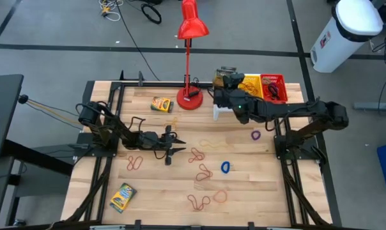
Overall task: Pick & Place Office Desk Supplies
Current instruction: Put the bottom right crayon box into the black bin
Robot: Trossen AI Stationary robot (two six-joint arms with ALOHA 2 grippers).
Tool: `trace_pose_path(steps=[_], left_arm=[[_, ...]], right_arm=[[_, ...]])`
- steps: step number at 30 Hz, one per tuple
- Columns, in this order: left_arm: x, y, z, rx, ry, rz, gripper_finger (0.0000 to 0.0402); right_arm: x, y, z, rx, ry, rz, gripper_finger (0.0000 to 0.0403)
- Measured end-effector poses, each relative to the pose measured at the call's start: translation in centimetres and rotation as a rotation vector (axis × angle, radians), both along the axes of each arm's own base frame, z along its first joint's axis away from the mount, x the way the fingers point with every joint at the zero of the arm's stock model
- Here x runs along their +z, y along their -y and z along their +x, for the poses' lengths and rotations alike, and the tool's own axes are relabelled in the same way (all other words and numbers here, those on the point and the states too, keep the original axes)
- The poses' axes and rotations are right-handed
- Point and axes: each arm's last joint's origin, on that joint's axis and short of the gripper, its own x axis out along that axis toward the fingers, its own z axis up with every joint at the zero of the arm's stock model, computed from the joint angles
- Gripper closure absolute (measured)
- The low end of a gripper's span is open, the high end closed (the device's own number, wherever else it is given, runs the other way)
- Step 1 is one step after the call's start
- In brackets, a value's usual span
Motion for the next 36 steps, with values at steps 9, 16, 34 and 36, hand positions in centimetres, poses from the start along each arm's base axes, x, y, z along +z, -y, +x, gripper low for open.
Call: trace_pose_path(steps=[9,16,34,36], left_arm=[[0.0,0.0,0.0,0.001,0.0,-0.001,0.0282],[0.0,0.0,0.0,0.001,0.001,0.0,0.0282],[0.0,0.0,0.0,0.002,0.001,0.0,0.0282],[0.0,0.0,0.0,0.002,0.001,0.0,0.0282]], right_arm=[[-1.4,1.5,-0.5,0.009,-0.038,0.021,0.0403],[-2.4,2.8,-1.1,-0.005,-0.058,0.038,0.0403],[-2.7,3.5,-1.2,0.022,-0.058,0.063,0.0403],[-3.1,3.8,-1.4,0.014,-0.062,0.069,0.0403]])
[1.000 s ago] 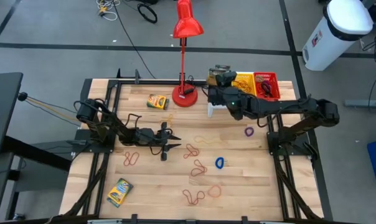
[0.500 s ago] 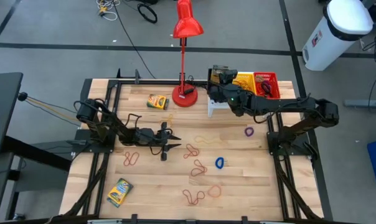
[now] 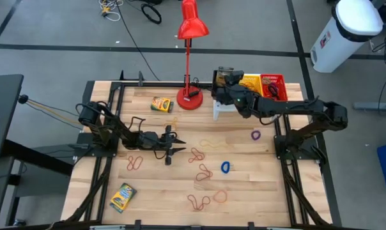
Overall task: Pick & Place Office Desk Supplies
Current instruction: Put the bottom right crayon box into the black bin, then put the red rubber band into the yellow bin
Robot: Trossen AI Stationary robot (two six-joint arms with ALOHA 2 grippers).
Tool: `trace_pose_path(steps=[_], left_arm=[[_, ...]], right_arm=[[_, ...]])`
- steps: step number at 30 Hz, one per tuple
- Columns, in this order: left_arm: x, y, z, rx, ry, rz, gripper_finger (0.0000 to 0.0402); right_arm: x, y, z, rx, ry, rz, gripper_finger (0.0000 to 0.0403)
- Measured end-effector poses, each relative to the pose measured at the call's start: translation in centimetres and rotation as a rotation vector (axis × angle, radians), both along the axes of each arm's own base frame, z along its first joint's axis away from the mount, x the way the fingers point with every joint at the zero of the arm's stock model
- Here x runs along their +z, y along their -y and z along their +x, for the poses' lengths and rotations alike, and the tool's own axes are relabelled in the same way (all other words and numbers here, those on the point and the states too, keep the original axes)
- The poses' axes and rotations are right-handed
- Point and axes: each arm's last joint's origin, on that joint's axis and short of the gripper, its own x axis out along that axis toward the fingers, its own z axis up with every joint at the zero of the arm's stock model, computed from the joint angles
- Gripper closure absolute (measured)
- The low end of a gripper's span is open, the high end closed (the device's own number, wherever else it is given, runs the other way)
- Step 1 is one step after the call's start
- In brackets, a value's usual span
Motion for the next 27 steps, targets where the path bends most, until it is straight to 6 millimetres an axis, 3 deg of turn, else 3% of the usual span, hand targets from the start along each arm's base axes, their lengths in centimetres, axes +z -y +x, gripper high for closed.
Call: trace_pose_path(steps=[12,27], left_arm=[[0.0,0.0,0.0,0.0,0.0,-0.002,0.0282],[0.0,0.0,0.0,0.001,0.001,-0.003,0.0282]], right_arm=[[-1.02,0.05,-0.3,-0.014,-0.013,0.007,0.0398],[-1.03,0.03,-0.3,-0.016,0.006,0.014,0.0347]])
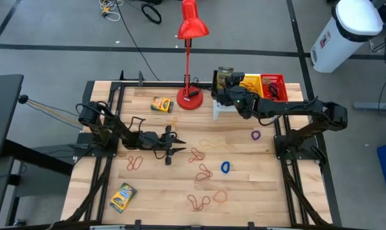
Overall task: Pick & Place Office Desk Supplies
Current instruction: Put the red rubber band into the yellow bin
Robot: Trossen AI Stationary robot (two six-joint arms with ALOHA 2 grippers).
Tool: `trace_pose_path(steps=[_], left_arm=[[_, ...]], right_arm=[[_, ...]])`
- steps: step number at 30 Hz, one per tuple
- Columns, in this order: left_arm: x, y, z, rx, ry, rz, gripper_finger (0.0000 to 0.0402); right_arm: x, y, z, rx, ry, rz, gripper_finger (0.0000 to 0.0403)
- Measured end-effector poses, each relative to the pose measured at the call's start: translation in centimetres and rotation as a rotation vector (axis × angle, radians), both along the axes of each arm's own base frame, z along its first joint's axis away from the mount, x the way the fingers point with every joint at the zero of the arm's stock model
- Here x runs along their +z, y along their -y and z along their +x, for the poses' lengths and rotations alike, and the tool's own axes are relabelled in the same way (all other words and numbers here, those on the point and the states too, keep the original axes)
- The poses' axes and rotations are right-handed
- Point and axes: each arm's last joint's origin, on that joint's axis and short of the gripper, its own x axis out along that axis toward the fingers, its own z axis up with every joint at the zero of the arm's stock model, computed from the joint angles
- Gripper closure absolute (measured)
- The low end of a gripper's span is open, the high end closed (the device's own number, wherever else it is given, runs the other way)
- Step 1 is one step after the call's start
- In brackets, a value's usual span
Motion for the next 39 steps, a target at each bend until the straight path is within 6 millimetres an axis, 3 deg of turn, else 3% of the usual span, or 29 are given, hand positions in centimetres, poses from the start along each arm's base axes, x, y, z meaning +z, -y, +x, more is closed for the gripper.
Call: trace_pose_path(steps=[14,25,31,35,39], left_arm=[[0.0,0.0,0.0,-0.001,0.0,0.0,0.0282],[0.0,0.0,0.0,-0.001,0.0,0.0,0.0282],[0.0,0.0,0.0,-0.001,0.0,0.0,0.0282],[0.0,0.0,0.0,0.0,0.0,-0.001,0.0282],[0.0,0.0,0.0,0.002,0.001,-0.013,0.0282]], right_arm=[[1.3,-1.5,0.3,0.025,0.086,-0.043,0.0221],[3.2,-3.2,-0.5,-0.035,0.149,-0.095,0.0202],[4.3,-5.3,-1.3,-0.07,0.202,-0.102,0.0237],[4.5,-8.6,-2.0,0.013,0.284,-0.039,0.0305],[3.5,-11.6,-3.1,0.212,0.406,0.225,0.0387]])
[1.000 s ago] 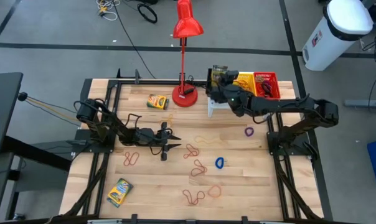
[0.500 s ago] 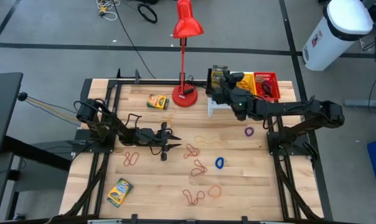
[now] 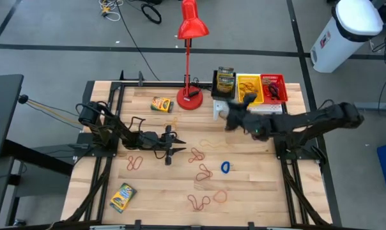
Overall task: Pick & Place Office Desk Supplies
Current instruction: Put the red rubber band into the yellow bin
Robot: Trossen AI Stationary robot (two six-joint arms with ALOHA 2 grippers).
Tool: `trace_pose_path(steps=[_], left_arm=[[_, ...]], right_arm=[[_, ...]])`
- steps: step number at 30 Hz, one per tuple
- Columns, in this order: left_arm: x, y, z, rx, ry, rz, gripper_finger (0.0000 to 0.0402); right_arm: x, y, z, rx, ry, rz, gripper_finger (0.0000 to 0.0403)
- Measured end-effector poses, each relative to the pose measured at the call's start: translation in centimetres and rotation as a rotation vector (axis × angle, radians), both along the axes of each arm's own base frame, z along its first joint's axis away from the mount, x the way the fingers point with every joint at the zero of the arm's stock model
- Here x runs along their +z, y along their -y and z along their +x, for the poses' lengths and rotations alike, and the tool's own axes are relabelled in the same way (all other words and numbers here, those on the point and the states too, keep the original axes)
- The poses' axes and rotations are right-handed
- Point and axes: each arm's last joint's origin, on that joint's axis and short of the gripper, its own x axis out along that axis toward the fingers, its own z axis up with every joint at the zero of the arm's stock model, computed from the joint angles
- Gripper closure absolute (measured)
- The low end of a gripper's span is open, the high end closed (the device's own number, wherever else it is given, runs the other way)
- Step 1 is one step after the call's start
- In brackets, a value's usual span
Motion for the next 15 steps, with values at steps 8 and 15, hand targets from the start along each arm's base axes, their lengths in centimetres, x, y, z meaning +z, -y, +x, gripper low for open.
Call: trace_pose_path(steps=[8,15], left_arm=[[0.0,0.0,0.0,0.003,0.001,-0.014,0.0282],[0.0,-0.1,0.0,0.062,0.004,-0.018,0.0282]], right_arm=[[-4.0,-2.3,0.5,0.409,0.125,0.634,0.0396],[-9.0,-2.6,0.0,0.484,0.228,0.82,0.0395]])
